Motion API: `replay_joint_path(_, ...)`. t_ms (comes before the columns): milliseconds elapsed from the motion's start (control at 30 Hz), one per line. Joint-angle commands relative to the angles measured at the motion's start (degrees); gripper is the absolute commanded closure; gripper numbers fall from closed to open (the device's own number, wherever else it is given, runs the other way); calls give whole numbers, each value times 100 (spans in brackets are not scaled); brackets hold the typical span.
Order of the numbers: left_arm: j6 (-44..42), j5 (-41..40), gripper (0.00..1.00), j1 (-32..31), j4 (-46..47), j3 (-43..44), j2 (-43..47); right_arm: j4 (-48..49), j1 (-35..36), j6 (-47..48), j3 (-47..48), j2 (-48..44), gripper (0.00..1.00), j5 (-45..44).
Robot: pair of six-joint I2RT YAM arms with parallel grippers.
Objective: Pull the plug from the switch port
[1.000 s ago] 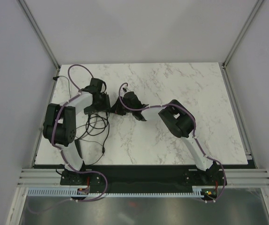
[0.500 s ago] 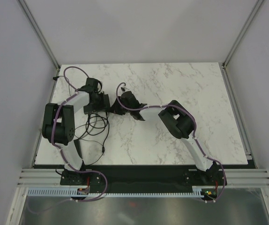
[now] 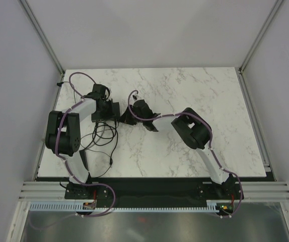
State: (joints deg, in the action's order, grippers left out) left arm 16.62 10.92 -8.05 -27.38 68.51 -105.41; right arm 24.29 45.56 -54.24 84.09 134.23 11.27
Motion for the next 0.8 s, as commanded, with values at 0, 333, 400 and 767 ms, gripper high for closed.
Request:
replay_joint_path(0, 69, -353, 98, 85, 488, 13, -209, 467, 76, -532, -156, 269, 100, 1243)
replay_joint_path(333, 43, -380, 98, 94, 487, 31, -173, -974, 216, 322, 88, 8, 100, 248)
replay_joint_path(400, 43, -380, 98, 94, 487, 31, -182, -1857, 383, 860, 343, -81, 100, -507)
replay_joint_path(767, 25, -424, 98, 94, 487, 39, -156, 150, 279, -190, -603, -380, 100, 1024)
